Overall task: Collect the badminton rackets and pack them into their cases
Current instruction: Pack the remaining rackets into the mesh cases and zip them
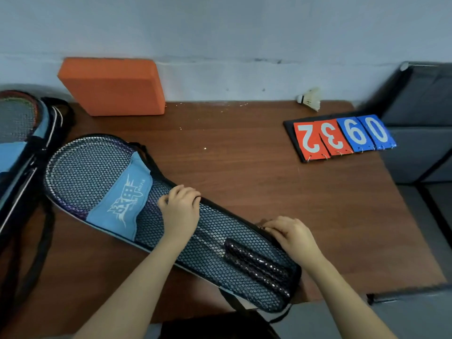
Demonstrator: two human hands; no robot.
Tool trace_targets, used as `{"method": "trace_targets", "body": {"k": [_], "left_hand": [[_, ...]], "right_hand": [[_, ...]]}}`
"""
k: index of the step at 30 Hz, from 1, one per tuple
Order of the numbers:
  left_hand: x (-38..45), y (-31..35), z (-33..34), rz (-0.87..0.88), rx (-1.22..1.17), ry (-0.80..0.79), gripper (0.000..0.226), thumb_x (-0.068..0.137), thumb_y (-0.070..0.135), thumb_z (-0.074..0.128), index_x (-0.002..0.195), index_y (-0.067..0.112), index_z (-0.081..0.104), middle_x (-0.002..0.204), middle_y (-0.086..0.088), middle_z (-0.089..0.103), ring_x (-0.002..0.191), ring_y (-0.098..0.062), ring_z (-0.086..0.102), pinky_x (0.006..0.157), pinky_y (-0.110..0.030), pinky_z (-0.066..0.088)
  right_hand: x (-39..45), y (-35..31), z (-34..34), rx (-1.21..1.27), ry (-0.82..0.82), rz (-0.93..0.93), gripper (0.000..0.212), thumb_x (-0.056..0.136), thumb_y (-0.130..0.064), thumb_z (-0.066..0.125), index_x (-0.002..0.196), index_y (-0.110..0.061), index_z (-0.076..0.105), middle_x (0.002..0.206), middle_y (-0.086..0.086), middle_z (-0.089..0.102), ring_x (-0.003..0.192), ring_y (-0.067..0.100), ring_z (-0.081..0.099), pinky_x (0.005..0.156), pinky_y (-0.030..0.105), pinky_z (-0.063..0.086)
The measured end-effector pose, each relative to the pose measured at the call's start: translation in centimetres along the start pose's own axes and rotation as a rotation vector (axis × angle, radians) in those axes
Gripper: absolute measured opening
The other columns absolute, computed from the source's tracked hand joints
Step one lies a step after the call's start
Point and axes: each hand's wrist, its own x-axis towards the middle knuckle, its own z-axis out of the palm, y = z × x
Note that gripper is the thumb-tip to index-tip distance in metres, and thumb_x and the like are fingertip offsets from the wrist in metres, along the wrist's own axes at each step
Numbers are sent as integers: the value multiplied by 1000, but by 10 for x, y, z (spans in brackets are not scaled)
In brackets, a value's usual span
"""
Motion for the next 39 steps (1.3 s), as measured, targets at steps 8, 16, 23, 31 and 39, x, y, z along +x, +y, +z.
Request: {"method": "trace_targets", "body": {"k": [8,16,23,31,39], "left_hand": [[-50,71,18,423,-35,-216,19,88,28,59,104,22,68,115,7,64,123,-21,46,98,-40,20],[-56,76,12,254,-102,-126,4,82,27,68,84,23,66,90,14,64,105,-16,52,85,-27,13],[-36,91,22,96,-148,-91,6,88,28,60,84,29,65,86,19,52,109,-13,46,88,-29,16],[-20,113,41,-20,-171,-19,11,90,23,59,91,19,69,101,1,65,115,-22,48,101,-46,32],[-17,100,31,-91,-207,-77,27,90,29,57,115,19,60,129,0,48,127,-20,36,103,-45,20]], "right_hand": [[-4,1,1,96,80,-76,14,90,-18,59,96,-22,71,86,-7,66,83,13,61,72,32,43],[-24,23,-9,24,53,-161,17,91,-22,57,99,-25,72,99,-10,71,90,14,63,74,30,41],[-61,61,-17,-63,235,-72,13,79,-4,70,87,-13,74,80,-1,72,75,24,65,70,35,43],[-91,83,1,-101,182,-22,9,81,-10,69,87,-16,74,85,-5,71,78,20,64,70,34,42],[-52,74,-2,-18,148,73,29,93,-40,49,115,-24,59,114,-9,58,105,16,50,83,29,28]]}}
